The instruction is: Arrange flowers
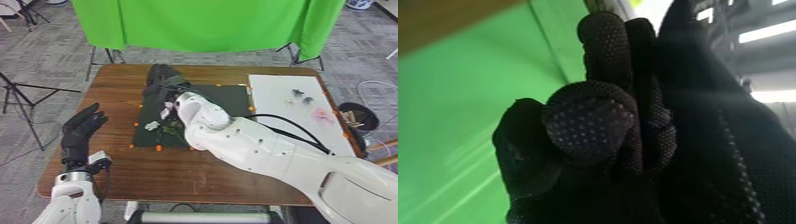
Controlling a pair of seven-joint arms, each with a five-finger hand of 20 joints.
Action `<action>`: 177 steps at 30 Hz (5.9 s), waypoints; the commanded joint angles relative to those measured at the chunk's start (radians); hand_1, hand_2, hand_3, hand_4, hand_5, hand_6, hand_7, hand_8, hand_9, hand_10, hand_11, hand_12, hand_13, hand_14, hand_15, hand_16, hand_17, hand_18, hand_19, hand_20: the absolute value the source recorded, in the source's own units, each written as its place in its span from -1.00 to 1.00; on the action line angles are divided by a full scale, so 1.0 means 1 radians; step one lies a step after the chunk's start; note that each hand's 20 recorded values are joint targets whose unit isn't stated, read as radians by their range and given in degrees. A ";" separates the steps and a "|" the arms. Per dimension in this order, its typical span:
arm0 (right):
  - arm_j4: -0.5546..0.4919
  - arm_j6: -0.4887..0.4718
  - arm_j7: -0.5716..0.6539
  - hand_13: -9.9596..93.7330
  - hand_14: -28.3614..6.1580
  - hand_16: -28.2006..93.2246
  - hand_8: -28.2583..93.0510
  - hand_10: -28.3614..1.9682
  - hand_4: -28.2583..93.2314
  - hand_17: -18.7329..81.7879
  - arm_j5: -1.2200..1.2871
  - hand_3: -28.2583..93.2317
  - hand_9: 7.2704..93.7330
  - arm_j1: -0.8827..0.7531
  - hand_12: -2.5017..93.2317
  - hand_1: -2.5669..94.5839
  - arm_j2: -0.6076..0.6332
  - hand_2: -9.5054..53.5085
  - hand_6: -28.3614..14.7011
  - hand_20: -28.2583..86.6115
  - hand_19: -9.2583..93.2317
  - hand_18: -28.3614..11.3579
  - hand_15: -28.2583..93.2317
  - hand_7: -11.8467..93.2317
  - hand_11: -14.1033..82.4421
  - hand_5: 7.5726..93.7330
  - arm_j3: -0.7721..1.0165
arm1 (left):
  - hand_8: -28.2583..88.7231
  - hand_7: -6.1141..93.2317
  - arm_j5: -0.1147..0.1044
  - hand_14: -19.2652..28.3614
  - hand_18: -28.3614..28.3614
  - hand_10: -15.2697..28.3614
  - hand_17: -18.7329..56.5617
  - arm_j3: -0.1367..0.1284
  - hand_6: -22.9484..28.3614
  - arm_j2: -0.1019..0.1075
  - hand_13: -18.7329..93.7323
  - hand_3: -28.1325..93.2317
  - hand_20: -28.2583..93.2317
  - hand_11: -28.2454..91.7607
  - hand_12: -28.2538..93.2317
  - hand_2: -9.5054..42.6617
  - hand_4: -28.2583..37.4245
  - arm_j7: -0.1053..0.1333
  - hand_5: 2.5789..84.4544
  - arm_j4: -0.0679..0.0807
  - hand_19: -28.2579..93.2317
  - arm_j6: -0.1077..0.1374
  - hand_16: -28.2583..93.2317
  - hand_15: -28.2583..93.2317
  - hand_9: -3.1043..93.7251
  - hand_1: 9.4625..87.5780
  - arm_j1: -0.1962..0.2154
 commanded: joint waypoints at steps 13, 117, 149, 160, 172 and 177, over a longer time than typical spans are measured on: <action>-0.342 -0.056 0.016 0.84 0.25 -0.07 -0.69 -0.09 -0.74 0.50 -0.205 0.56 0.44 -0.133 -0.60 -0.24 0.368 -0.82 0.25 0.32 1.00 -0.37 0.42 -0.41 -0.39 0.34 0.155 | -0.65 -0.53 0.006 0.55 0.51 0.33 -0.13 -0.029 -0.02 -0.014 0.06 0.57 -0.19 -0.12 -0.32 -0.90 -0.35 -0.019 0.19 -0.025 -0.11 -0.001 -0.58 -0.03 0.05 -0.22 0.053; -0.303 -0.080 -0.270 0.91 0.55 -0.05 -0.44 0.26 -0.86 0.59 -0.287 0.53 0.52 0.121 -0.42 0.24 0.345 -1.00 0.45 0.46 1.00 -0.18 0.47 -0.20 -0.53 0.57 -0.272 | -0.69 -0.42 0.010 0.49 0.49 0.29 -0.13 -0.040 -0.08 -0.029 0.07 0.64 -0.19 -0.08 -0.34 -0.96 -0.43 -0.043 0.17 -0.028 -0.15 -0.023 -0.58 -0.05 0.05 -0.21 0.065; -0.105 0.006 -0.198 0.91 0.55 -0.06 -0.44 0.29 -0.87 0.59 -0.266 0.57 0.46 0.080 -0.50 0.19 0.237 -1.00 0.52 0.45 1.00 -0.17 0.47 -0.15 -0.46 0.53 -0.235 | -0.74 -0.34 0.007 0.36 0.47 0.10 -0.11 -0.022 -0.22 -0.028 0.10 0.69 -0.18 -0.11 -0.34 -0.93 -0.47 -0.044 0.10 -0.013 -0.21 -0.033 -0.55 -0.16 0.04 -0.27 0.035; -0.098 -0.009 -0.193 0.92 0.55 -0.06 -0.44 0.27 -0.89 0.59 -0.262 0.60 0.47 0.068 -0.50 0.17 0.239 -1.00 0.53 0.46 1.00 -0.17 0.47 -0.16 -0.47 0.54 -0.239 | -0.77 -0.29 0.006 0.30 0.45 0.02 -0.09 -0.025 -0.27 -0.031 0.12 0.72 -0.17 -0.12 -0.34 -0.93 -0.51 -0.043 0.07 -0.013 -0.25 -0.038 -0.53 -0.20 0.05 -0.30 0.039; -0.115 -0.061 -0.185 0.91 0.53 -0.06 -0.42 0.20 -0.86 0.58 -0.246 0.64 0.42 0.070 -0.56 0.08 0.251 -1.00 0.49 0.45 1.00 -0.18 0.46 -0.23 -0.45 0.47 -0.226 | -0.78 -0.28 0.006 0.28 0.45 -0.01 -0.08 -0.029 -0.28 -0.029 0.13 0.73 -0.15 -0.11 -0.34 -0.94 -0.53 -0.042 0.06 -0.015 -0.28 -0.036 -0.52 -0.21 0.05 -0.30 0.040; -0.123 -0.074 -0.182 0.90 0.51 -0.06 -0.44 0.19 -0.85 0.57 -0.249 0.63 0.40 0.074 -0.56 0.02 0.260 -1.00 0.48 0.45 1.00 -0.18 0.46 -0.25 -0.45 0.41 -0.219 | -0.78 -0.28 0.012 0.29 0.45 0.00 -0.08 -0.030 -0.27 -0.029 0.13 0.73 -0.15 -0.11 -0.34 -0.94 -0.53 -0.048 0.06 -0.014 -0.28 -0.038 -0.52 -0.20 0.05 -0.30 0.038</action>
